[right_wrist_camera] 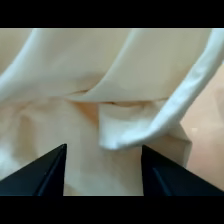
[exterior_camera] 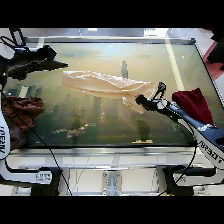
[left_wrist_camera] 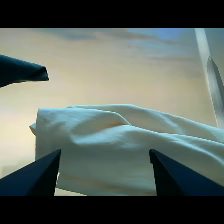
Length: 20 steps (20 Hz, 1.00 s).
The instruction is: Fold the shirts.
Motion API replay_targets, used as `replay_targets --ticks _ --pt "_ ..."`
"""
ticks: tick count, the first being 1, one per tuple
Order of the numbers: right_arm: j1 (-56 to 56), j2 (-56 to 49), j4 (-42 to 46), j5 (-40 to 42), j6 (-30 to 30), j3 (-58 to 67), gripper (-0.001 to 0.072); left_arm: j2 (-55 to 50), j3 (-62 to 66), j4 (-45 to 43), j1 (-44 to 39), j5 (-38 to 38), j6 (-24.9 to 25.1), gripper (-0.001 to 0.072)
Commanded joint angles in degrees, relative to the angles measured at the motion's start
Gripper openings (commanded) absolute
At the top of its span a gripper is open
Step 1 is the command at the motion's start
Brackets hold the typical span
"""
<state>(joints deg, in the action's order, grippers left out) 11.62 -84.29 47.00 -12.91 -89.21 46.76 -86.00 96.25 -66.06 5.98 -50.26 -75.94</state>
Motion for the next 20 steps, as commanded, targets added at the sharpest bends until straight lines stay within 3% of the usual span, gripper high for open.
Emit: replay_targets --ticks 1,3,4,9,12,15,17,20 --pt "0.0 -1.2 -2.0 6.6 -1.3 0.0 0.036 0.0 0.0 0.0 0.0 -0.4 1.0 0.0624" --pt "0.0 -1.1 -2.3 8.8 -1.3 0.0 0.0117 -0.1 0.0 -0.5 0.0 -0.1 1.0 0.0625" --pt "0.0 -1.1 -2.3 8.8 -1.3 0.0 0.0029 -0.3 -0.1 -1.6 0.0 -0.2 1.0 0.0625" --pt "0.0 2.4 -0.1 8.9 -0.8 0.0 0.0025 -0.3 -8.0 -3.0 1.4 3.9 -0.4 0.0624" --pt "0.0 7.2 5.5 8.5 -0.8 0.0 0.0025 -0.3 -19.9 -2.6 2.0 8.7 -6.8 0.0624" --pt "0.0 11.7 7.2 6.8 -0.8 0.0 0.0025 -0.3 -29.3 6.8 1.9 13.4 -13.2 0.0624" --pt "0.0 15.0 10.6 5.6 -0.8 0.0 0.0025 -0.8 -32.0 15.6 1.9 15.7 -12.3 0.0624" --pt "-0.7 21.4 13.6 3.5 -0.8 0.0 0.0024 -3.0 -32.1 19.1 1.9 15.5 -11.7 0.0625"
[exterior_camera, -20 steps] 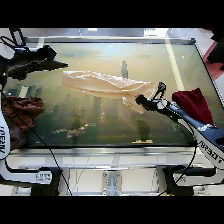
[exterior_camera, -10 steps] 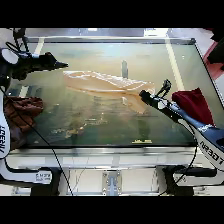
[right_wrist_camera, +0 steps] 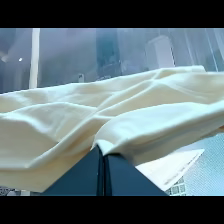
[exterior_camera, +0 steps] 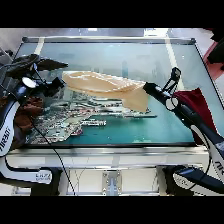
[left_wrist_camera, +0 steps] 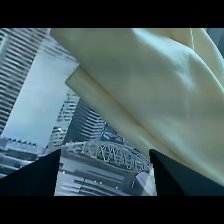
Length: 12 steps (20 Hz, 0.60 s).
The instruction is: Fold the shirts.
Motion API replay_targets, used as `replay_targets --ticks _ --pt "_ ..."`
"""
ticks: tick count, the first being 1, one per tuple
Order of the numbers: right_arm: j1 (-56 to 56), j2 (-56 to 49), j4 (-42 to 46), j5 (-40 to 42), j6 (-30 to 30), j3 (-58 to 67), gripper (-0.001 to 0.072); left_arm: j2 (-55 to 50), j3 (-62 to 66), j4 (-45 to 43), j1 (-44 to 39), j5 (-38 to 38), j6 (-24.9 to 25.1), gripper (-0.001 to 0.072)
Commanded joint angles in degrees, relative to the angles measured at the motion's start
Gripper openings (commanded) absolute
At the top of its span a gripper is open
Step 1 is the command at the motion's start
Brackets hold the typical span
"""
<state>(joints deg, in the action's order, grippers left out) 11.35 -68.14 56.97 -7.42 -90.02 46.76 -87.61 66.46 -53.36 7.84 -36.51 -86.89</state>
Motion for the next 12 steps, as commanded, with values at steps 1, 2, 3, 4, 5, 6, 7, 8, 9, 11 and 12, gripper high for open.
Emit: replay_targets --ticks 1,2,3,4,5,6,7,8,9,11,12 --pt "-1.1 7.1 3.7 -2.6 0.0 0.0 0.0024 -2.1 -2.3 7.1 0.0 2.3 -0.7 0.0625" --pt "-1.9 8.7 3.8 -3.1 0.0 0.0 0.0025 -3.1 -2.3 8.1 0.0 3.6 -0.7 0.0625" --pt "-2.5 9.8 3.7 -3.4 0.0 0.0 0.0024 -4.0 -2.3 9.9 0.0 5.2 -0.7 0.0624" --pt "-2.8 10.4 3.8 -3.5 0.0 0.0 0.0024 -5.1 -2.3 13.1 0.0 6.8 -0.3 0.0625" --pt "-3.1 10.6 3.7 -3.4 0.0 0.0 0.0025 -6.1 -2.3 17.0 0.0 7.6 0.7 0.0625" --pt "-3.0 10.5 3.7 -3.5 0.0 0.0 0.0025 -7.1 -2.2 21.2 0.0 7.7 3.3 0.0624" --pt "-3.0 10.5 3.7 -3.6 0.0 0.0 0.0024 -8.1 -2.2 25.5 -0.1 7.4 6.3 0.0625" --pt "-3.0 10.5 3.7 -3.5 0.0 0.0 0.0025 -9.0 -2.2 28.5 -0.1 6.8 9.0 0.0624" --pt "-3.0 10.5 3.7 -3.5 0.0 0.0 0.0025 -9.7 -2.2 30.8 -0.1 5.9 10.7 0.0624" --pt "-3.1 10.5 3.7 -3.1 0.0 0.0 0.0025 -10.6 -2.2 32.0 -0.1 1.9 13.3 0.0619" --pt "-3.1 10.5 3.7 -2.7 0.0 0.0 0.0025 -10.9 -2.2 32.0 -0.1 0.2 14.3 0.0607"
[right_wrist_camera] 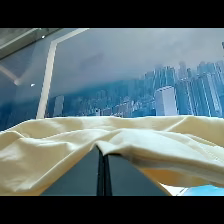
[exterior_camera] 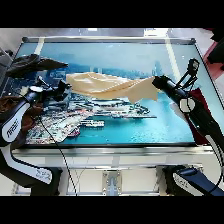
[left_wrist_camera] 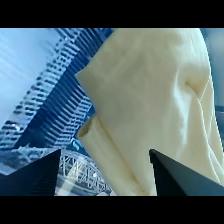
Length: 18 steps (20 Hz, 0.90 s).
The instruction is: Fold the shirts.
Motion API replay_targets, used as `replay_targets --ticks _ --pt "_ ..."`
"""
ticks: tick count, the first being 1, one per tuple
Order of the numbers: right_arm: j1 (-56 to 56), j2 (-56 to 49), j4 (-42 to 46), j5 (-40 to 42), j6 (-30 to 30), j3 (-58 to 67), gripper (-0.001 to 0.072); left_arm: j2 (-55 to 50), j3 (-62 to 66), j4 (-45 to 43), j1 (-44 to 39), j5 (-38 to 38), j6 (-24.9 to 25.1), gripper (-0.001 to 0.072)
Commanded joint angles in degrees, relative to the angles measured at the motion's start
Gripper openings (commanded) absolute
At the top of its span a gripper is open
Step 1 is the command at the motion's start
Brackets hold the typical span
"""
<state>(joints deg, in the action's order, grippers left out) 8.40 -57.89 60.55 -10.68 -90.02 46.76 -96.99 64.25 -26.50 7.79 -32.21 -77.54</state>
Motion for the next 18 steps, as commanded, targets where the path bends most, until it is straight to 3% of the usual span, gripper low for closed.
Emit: replay_targets --ticks 1,4,10,15,16,18 --pt "-0.1 0.3 0.1 0.8 0.0 0.0 0.0025 -1.6 0.0 5.1 0.0 -5.0 5.7 0.0607" --pt "-0.1 0.3 0.1 0.9 -0.2 0.0 0.0025 -2.0 0.0 5.1 0.0 -5.0 6.4 0.0558" --pt "-0.1 0.3 -0.8 1.0 -0.2 0.0 0.0025 -3.5 0.1 5.8 -2.5 -1.8 8.6 0.0534" --pt "-0.1 0.3 -0.8 1.0 -0.2 0.0 0.0024 -4.9 0.4 7.8 -4.9 0.0 8.6 0.0051" --pt "-0.1 0.3 -0.8 1.0 -0.2 0.0 0.0025 -4.9 1.1 8.3 -4.6 0.0 9.5 0.001" --pt "-0.1 0.3 -0.9 1.0 -0.2 0.0 0.0025 -3.7 3.5 9.8 -4.0 -1.1 13.6 0.001"
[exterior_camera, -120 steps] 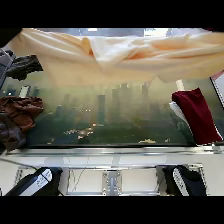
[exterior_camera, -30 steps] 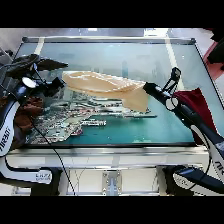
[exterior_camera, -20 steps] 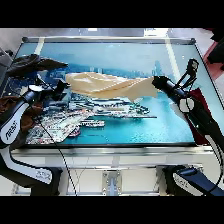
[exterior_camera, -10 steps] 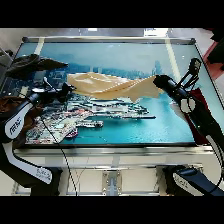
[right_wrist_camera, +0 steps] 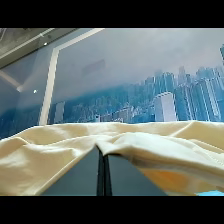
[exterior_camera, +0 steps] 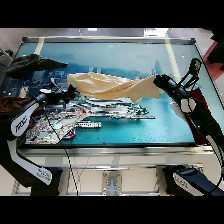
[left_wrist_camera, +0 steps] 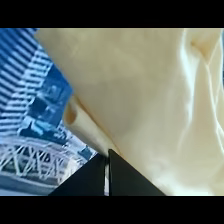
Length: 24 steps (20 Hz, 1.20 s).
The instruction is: Fold the shirts.
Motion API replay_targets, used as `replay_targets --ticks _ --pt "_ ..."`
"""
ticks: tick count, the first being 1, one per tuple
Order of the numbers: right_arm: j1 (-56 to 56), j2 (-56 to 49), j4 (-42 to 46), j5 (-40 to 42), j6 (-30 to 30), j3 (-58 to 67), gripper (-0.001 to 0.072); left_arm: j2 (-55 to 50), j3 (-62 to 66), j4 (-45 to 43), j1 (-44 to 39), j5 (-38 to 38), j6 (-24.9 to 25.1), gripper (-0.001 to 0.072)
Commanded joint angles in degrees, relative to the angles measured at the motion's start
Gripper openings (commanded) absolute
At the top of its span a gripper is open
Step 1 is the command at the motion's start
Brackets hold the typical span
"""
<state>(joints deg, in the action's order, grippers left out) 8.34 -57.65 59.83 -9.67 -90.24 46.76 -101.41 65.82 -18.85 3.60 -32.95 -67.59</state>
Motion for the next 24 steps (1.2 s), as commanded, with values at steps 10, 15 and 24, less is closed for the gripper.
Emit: replay_targets --ticks 10,15,24 --pt "-4.3 22.7 5.0 -10.8 0.0 5.3 0.0024 36.4 7.0 1.4 9.5 -24.5 19.1 0.001" --pt "-10.2 39.9 6.7 -18.8 0.0 15.5 0.0022 58.9 9.9 -6.1 10.8 -17.5 19.2 0.0009" --pt "-10.9 37.0 6.7 -27.2 -0.4 27.8 0.0023 65.0 21.4 -26.3 10.8 -8.5 7.8 0.0008"
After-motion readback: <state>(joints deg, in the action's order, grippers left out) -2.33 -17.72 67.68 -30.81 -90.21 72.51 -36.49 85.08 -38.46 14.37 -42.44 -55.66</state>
